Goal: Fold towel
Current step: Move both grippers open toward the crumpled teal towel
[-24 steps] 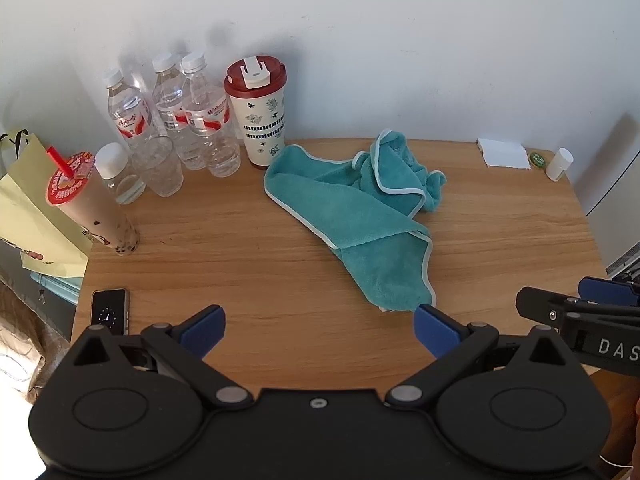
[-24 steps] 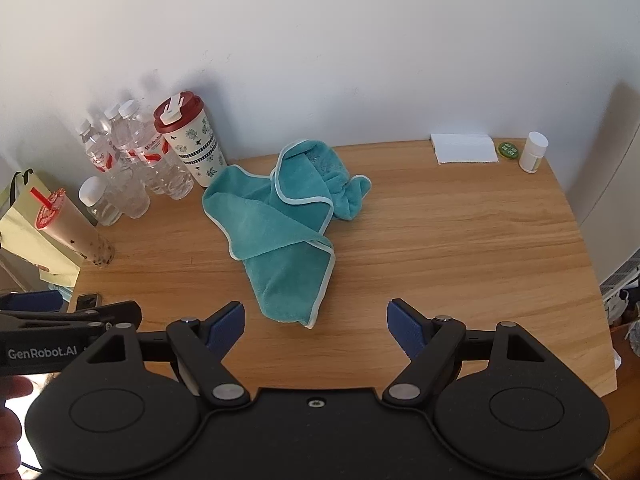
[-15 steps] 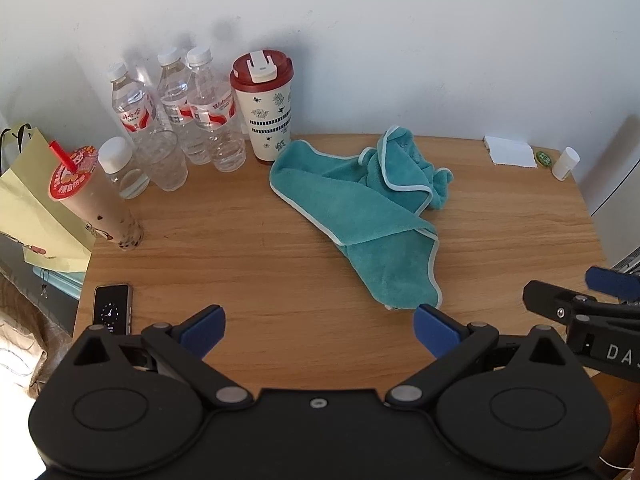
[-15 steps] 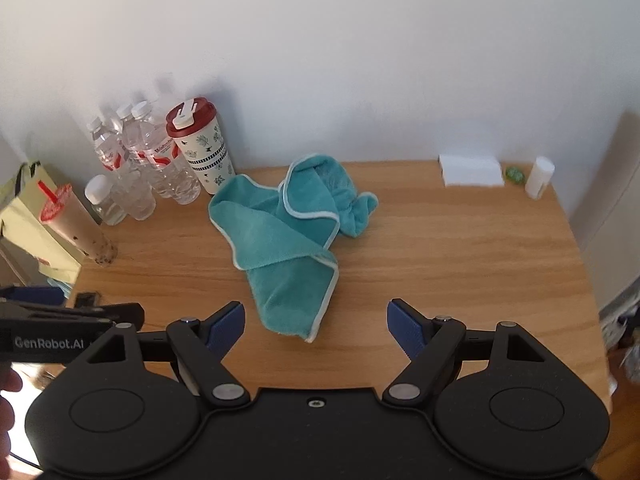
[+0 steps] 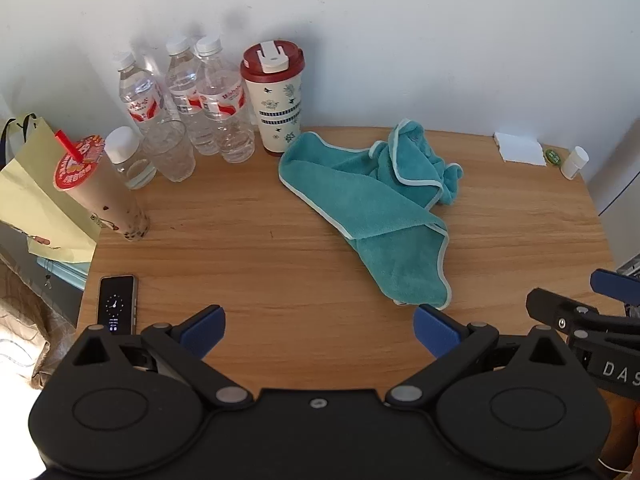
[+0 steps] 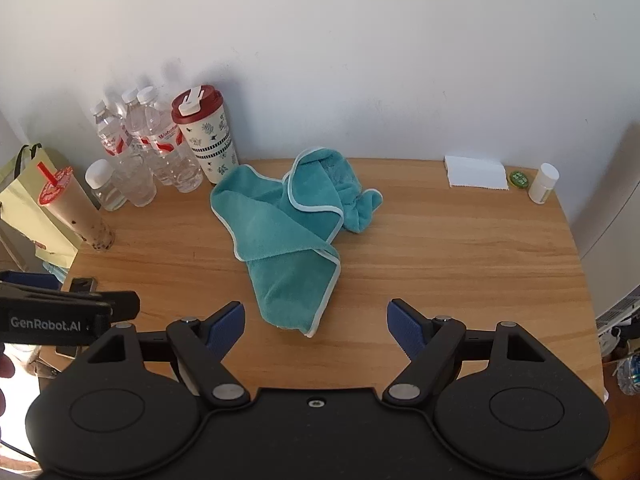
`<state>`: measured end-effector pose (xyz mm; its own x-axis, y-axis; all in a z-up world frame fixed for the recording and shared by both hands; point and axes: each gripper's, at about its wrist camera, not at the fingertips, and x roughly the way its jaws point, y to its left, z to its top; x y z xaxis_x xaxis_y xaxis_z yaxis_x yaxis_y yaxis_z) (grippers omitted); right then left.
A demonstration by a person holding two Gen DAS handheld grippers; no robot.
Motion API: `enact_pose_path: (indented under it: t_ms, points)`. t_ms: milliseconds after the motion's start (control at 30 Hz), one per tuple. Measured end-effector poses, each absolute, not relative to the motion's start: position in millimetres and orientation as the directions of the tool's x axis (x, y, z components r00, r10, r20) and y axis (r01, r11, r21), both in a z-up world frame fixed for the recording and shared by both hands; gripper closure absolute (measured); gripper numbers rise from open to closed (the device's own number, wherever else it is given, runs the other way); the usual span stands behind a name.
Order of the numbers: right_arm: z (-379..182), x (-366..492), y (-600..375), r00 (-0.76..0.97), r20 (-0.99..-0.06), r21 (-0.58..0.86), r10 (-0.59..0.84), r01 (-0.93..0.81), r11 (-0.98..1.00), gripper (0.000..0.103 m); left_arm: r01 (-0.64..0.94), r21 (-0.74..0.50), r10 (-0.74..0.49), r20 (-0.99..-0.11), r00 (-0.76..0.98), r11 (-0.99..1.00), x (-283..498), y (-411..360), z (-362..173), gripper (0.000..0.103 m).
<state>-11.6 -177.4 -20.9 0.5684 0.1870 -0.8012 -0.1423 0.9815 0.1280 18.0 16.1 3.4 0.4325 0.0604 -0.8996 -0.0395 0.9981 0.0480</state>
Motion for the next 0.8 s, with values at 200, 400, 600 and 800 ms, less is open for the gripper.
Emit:
enact_pose_path:
  t_ms: [200, 400, 600, 800]
  points:
    - [-18, -12, -178, 0.578, -0.792, 0.125, 0.197, -0.163, 0.979, 0.021, -0.043, 0.051, 0.064, -0.912, 0.404, 0.998, 19, 16, -1, 0.001]
    - [-16, -14, -183, 0.584, -0.78, 0.162, 0.225, -0.158, 0.974, 0.021, -0.037, 0.049, 0.06, -0.918, 0.391, 0.998, 21, 20, -2, 0.001]
    - [-18, -18, -178, 0.596, -0.771, 0.146, 0.222, -0.174, 0.974, 0.022, -0.045, 0.05, 0.063, -0.928, 0.368, 0.998, 26, 28, -7, 0.001]
    - [-18, -19, -170, 0.597, -0.774, 0.145, 0.214, -0.161, 0.976, 0.021, -0.033, 0.042, 0.051, -0.927, 0.371, 0.999, 31, 32, -8, 0.001]
